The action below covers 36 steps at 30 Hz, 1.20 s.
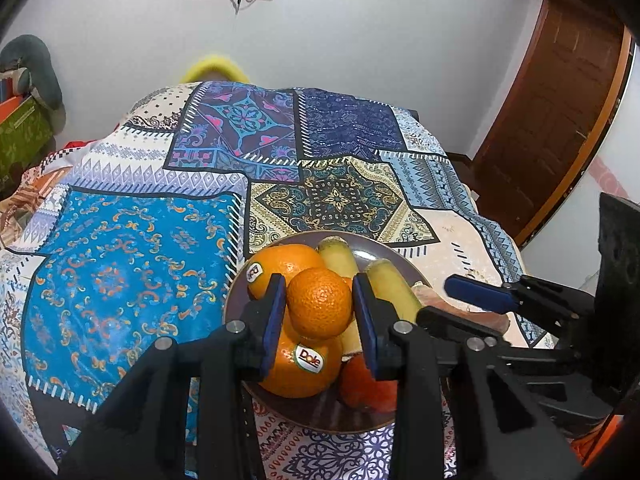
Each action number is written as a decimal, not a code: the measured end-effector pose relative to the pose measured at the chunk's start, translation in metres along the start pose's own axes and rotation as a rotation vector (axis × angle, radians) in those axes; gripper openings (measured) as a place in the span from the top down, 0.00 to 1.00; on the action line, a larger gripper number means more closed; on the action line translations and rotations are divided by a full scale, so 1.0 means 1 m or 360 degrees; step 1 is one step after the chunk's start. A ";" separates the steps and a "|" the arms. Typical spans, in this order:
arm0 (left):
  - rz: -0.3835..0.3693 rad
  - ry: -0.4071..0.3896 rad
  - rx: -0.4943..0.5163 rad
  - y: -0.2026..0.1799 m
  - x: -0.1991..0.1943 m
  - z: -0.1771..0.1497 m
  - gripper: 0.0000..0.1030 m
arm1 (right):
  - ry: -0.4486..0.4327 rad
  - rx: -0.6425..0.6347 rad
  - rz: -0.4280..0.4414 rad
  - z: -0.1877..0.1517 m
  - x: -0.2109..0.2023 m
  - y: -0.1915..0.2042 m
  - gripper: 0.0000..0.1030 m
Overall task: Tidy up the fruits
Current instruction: 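Lower the mandarin onto the plate and open the right tool while the left tool releases its mandarin there, then grasp a dark red date with the left tool while the right tool grasps another date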
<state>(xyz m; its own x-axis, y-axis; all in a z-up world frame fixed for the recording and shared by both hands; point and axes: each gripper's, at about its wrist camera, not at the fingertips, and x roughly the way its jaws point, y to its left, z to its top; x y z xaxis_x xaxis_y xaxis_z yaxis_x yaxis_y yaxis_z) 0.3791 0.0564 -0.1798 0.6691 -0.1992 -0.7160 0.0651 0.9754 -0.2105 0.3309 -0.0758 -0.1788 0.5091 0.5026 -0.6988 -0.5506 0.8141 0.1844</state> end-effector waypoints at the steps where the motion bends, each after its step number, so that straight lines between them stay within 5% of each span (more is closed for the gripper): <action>1: -0.0006 0.0005 0.0001 -0.001 0.001 0.000 0.67 | -0.0004 0.0004 -0.0005 0.000 -0.001 -0.001 0.62; 13: -0.0022 0.0057 0.0084 -0.023 0.006 -0.009 0.67 | -0.0033 0.0079 -0.0051 -0.009 -0.015 -0.022 0.58; 16: -0.0016 0.0054 0.0063 -0.022 0.004 -0.008 0.55 | -0.0025 0.0071 -0.0056 -0.013 -0.017 -0.021 0.58; 19: -0.0001 0.0028 0.0057 -0.022 -0.004 -0.008 0.55 | -0.0027 0.0060 -0.0064 -0.014 -0.021 -0.021 0.58; 36: 0.0098 -0.0024 0.0108 -0.024 -0.090 -0.037 0.51 | -0.0059 -0.0040 -0.0107 -0.027 -0.076 0.020 0.58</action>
<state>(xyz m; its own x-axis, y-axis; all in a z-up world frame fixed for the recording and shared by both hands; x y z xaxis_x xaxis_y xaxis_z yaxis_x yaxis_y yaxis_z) 0.2898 0.0476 -0.1354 0.6842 -0.1376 -0.7162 0.0729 0.9900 -0.1205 0.2630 -0.1055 -0.1407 0.5692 0.4580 -0.6828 -0.5307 0.8390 0.1203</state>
